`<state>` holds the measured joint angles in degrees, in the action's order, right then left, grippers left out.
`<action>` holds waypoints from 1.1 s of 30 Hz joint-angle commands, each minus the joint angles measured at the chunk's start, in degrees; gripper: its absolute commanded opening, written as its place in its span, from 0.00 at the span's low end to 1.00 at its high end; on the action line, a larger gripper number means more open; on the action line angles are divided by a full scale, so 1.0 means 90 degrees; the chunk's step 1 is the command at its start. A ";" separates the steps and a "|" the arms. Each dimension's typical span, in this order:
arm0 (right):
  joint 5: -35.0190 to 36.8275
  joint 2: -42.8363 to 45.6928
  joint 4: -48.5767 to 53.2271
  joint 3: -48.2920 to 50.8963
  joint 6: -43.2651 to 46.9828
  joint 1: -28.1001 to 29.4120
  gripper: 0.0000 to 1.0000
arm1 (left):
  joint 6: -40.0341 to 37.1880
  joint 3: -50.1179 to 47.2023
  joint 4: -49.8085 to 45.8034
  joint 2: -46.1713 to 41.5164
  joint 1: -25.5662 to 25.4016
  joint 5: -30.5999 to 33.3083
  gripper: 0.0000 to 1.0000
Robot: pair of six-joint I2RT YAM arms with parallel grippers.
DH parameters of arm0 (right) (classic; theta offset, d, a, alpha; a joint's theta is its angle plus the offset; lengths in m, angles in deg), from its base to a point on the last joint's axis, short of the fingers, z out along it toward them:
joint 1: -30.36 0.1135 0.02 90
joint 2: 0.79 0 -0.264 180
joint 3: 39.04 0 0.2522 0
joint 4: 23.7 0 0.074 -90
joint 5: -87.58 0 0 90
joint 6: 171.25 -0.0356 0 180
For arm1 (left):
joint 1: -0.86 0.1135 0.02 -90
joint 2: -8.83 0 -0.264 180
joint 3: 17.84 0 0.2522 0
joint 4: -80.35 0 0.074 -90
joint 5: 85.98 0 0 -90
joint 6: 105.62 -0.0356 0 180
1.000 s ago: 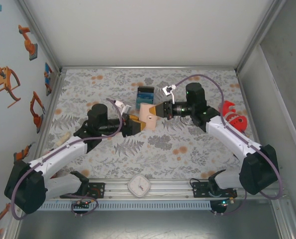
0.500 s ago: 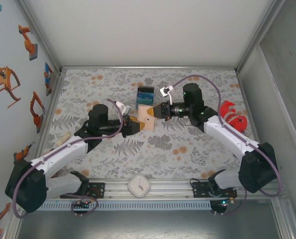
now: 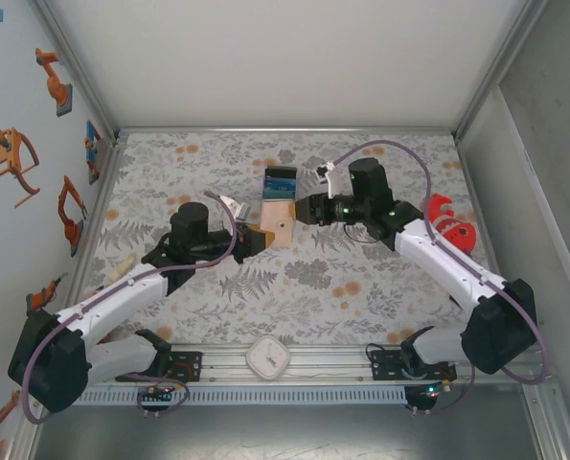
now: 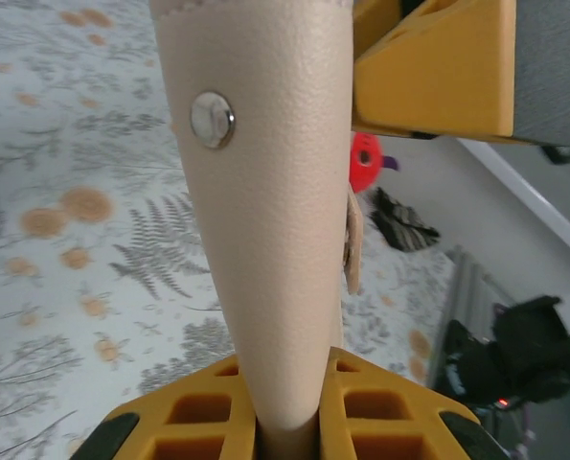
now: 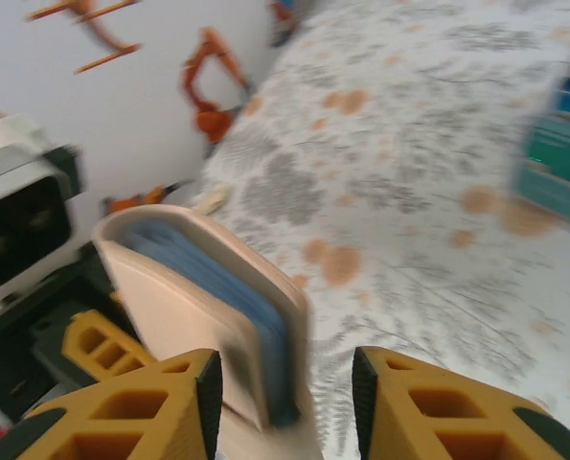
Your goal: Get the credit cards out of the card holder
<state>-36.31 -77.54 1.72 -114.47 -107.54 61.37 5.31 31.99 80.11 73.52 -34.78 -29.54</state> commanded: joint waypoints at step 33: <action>0.3297 -0.1769 0.1631 -0.2191 -0.0307 0.1877 0.46 | 0.0397 0.0230 0.0373 0.0172 -0.0062 0.1463 0.00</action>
<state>-8.62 -92.71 13.90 -132.19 -110.73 77.93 8.15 32.04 79.76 75.47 -35.11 -15.05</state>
